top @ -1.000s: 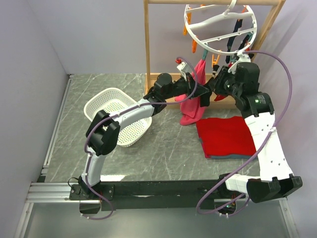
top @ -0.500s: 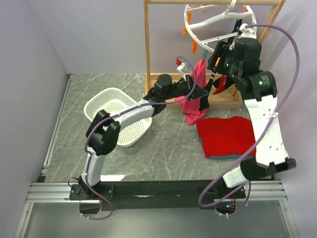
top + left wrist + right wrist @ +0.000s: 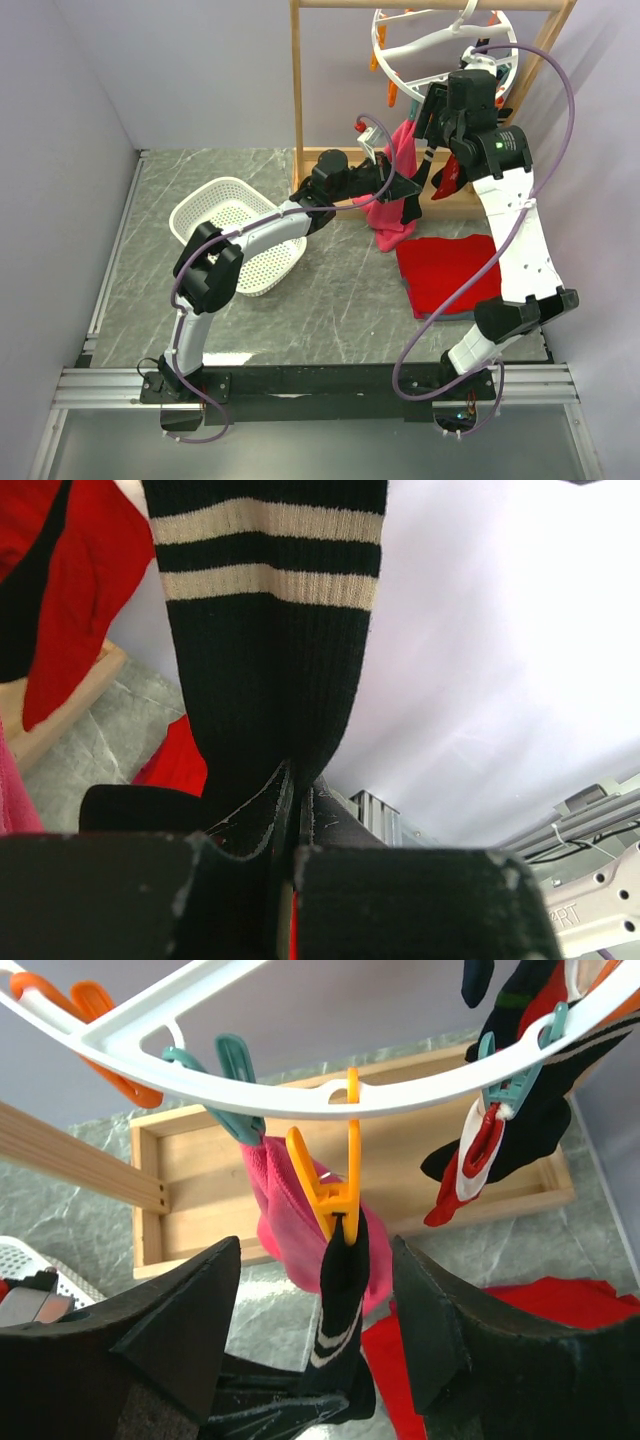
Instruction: Remove the socks clipped to the hanger
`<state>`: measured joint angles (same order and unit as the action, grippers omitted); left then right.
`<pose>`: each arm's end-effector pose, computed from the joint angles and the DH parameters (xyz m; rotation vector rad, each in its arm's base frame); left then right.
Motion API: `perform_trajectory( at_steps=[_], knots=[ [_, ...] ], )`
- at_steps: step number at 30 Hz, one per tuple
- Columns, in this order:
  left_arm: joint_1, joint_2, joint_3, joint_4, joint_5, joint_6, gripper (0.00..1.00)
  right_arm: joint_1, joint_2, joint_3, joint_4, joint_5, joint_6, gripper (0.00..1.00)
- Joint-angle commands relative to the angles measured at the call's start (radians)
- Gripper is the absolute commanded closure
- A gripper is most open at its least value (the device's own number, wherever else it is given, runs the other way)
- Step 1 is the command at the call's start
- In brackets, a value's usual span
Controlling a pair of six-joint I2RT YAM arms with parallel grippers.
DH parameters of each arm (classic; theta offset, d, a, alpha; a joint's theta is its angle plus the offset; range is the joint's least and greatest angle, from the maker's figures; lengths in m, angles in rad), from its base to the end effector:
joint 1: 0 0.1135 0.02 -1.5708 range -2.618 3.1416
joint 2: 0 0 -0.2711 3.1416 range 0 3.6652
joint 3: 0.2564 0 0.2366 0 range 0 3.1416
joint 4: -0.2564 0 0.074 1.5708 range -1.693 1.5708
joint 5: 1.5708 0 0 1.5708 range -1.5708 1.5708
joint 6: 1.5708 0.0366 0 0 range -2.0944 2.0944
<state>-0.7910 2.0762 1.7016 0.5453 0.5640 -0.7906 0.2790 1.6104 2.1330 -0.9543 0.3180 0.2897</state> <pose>0.3303 -0.3619 0.3406 0.5415 1.5732 -1.6484 0.2895 0.0710 0.5051 0.2128 1.9684 0.0506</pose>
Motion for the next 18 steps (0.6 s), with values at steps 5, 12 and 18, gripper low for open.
perform_trajectory(
  at_steps=[5,12,18],
  knots=[
    [-0.014,-0.088,0.001,-0.034,0.03,0.007,0.96,-0.021,0.023,-0.011,0.115,-0.016,-0.024,0.32],
    [-0.02,-0.096,0.012,-0.067,0.025,0.027,0.96,-0.037,0.039,-0.042,0.164,-0.01,-0.032,0.36],
    [-0.02,-0.09,0.016,-0.07,0.028,0.019,0.97,-0.05,0.031,-0.079,0.203,-0.033,-0.031,0.43]
  ],
)
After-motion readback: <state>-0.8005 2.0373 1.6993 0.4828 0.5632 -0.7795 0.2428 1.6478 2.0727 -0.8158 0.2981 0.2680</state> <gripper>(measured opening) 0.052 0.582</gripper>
